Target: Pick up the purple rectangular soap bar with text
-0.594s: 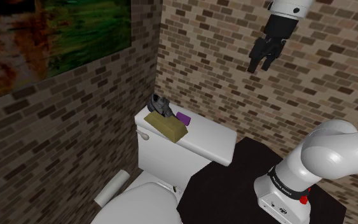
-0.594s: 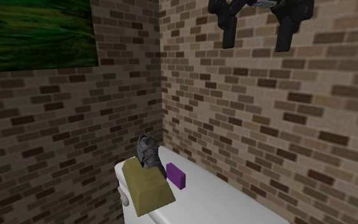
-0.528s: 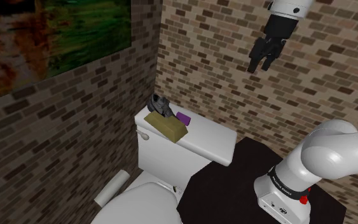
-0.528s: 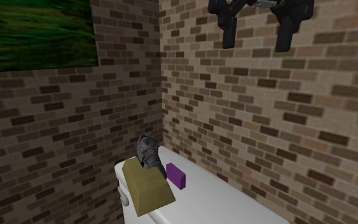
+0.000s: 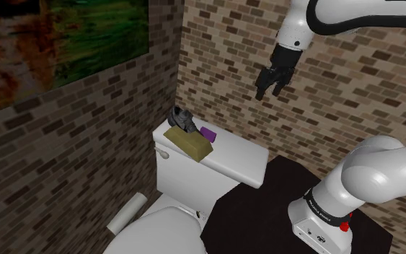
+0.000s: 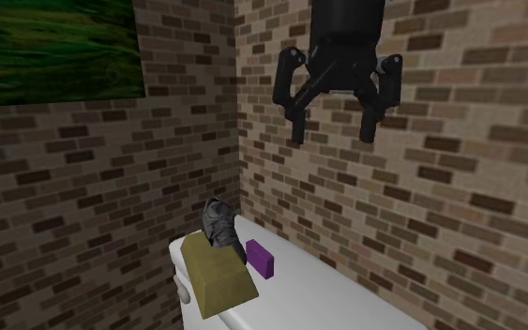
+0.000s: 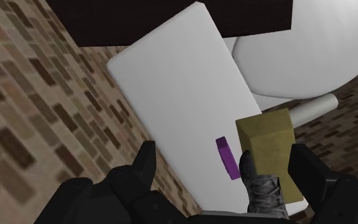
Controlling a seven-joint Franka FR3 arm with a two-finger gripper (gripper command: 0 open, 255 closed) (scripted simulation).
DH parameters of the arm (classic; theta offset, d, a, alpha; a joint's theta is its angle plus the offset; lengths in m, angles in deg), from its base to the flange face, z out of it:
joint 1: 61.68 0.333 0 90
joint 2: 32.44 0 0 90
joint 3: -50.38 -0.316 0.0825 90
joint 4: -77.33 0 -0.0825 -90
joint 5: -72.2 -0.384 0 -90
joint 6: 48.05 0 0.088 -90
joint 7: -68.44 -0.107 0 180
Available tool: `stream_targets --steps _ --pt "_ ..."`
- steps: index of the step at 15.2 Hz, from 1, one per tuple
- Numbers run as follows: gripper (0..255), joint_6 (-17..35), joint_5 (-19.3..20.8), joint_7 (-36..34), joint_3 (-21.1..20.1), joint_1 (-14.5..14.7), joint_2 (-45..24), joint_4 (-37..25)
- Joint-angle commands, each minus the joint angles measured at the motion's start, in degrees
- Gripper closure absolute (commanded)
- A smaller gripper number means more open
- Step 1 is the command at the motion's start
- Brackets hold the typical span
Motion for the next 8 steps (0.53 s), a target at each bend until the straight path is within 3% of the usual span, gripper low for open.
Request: stream_targets --steps 1,8 --pt "0 4.71 -0.31 -0.7 -0.87 0.03 -2.18 2.12" --pt "0 20.45 -0.61 -3.56 -3.95 -0.19 -13.71 5.49"
